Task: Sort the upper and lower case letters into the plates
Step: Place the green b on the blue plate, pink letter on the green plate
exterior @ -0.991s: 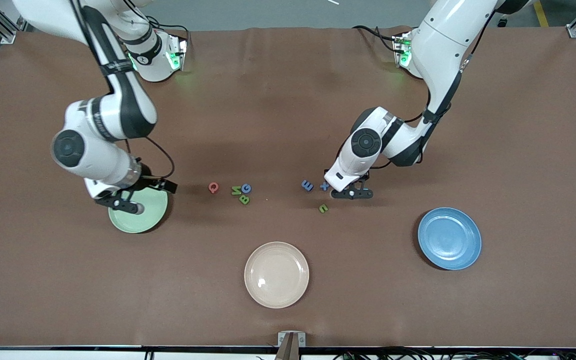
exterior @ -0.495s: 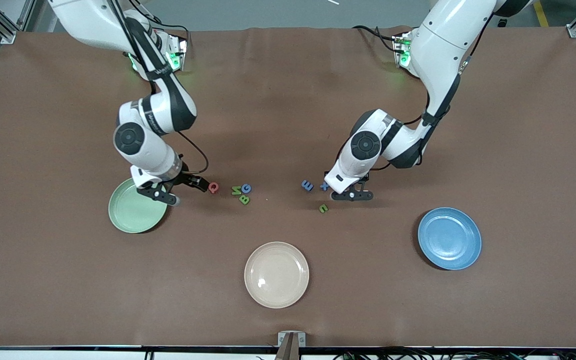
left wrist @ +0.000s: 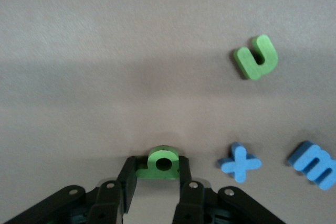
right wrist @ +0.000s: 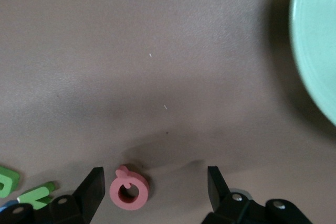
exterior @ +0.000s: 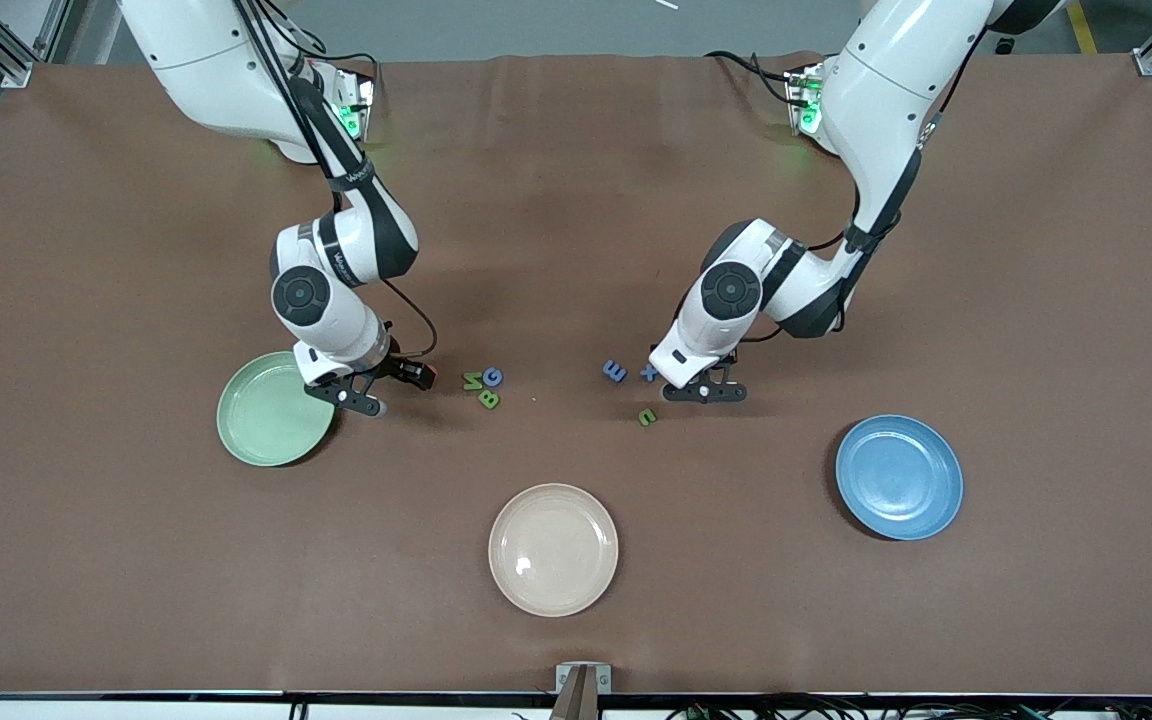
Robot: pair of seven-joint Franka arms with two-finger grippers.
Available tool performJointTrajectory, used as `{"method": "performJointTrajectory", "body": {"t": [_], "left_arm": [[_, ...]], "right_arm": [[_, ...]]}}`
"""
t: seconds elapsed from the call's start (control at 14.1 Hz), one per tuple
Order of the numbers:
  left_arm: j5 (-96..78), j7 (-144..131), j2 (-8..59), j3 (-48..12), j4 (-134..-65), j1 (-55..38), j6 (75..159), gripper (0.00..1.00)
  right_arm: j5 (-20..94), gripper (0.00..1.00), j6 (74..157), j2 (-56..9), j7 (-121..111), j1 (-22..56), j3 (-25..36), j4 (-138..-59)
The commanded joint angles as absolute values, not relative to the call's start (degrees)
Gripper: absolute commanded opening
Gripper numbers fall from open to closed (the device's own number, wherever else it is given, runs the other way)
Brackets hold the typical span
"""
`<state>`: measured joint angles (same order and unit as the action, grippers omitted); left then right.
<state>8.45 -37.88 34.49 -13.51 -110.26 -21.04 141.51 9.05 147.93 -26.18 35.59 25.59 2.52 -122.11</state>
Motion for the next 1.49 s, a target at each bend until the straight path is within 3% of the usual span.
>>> {"method": "performJointTrajectory", "body": {"t": [0.0, 0.21, 0.5, 0.78, 0.99, 1.06, 1.2, 1.34, 1.42], "left_arm": [[10.37, -38.76, 31.92, -13.18, -108.99, -18.91, 138.71, 0.08], [10.28, -39.1, 28.66, -13.36, -105.13, -14.26, 130.8, 0.04], [10.55, -35.53, 28.47, -13.36, -102.49, -5.83, 130.52, 0.04], [10.63, -27.53, 29.44, -13.36, -101.87, 1.75, 130.78, 0.05], [12.99, -21.64, 31.37, -13.27, -100.82, 6.31, 130.87, 0.06], [14.31, -20.58, 32.07, -13.27, -100.64, 7.55, 131.04, 0.06], [16.25, -20.57, 34.0, -13.27, -100.2, 8.44, 132.01, 0.17], [18.8, -20.57, 34.8, -13.18, -100.2, 9.13, 132.89, 0.44], [19.07, -20.65, 34.8, -13.18, -100.11, 9.66, 132.89, 0.63]], "right_arm": [[9.14, 0.83, 149.15, -27.42, 39.45, 27.77, 2.99, -121.29], [9.14, 0.79, 149.24, -28.56, 40.6, 28.65, 2.99, -120.5], [9.14, 0.65, 149.06, -29.09, 41.13, 29.0, 2.99, -120.59], [9.23, 0.35, 148.98, -29.27, 42.45, 29.79, 2.99, -120.59], [9.23, 0.03, 148.36, -29.18, 42.28, 29.18, 2.99, -120.5], [9.23, 0.01, 148.27, -29.09, 41.41, 28.74, 3.08, -120.5], [9.14, 0.01, 147.75, -27.78, 39.39, 26.82, 3.16, -120.41], [9.14, 0.01, 145.47, -25.59, 33.44, 23.31, 3.25, -120.41], [9.14, 0.01, 143.81, -24.62, 28.79, 20.42, 3.16, -120.32]]}}
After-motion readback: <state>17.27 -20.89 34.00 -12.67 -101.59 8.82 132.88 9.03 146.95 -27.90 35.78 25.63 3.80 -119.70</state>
